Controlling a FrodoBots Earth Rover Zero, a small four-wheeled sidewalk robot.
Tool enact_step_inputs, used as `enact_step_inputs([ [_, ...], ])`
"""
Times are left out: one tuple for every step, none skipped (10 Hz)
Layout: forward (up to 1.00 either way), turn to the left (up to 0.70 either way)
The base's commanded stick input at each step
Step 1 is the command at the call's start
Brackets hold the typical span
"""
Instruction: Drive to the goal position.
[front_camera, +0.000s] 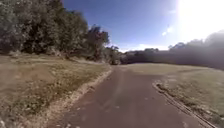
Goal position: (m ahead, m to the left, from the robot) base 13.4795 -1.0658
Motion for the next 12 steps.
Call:
enact_step_inputs([
  [0.60,-0.15],
  [0.60,-0.15],
  [0.60,-0.15],
  [0.60,-0.15],
  [0.60,-0.15],
  [0.60,-0.14],
  [0.60,-0.11],
  [0.60,0.00],
  [0.60,0.00],
  [0.60,0.00],
  [0.60,0.00],
  [0.60,0.00],
])
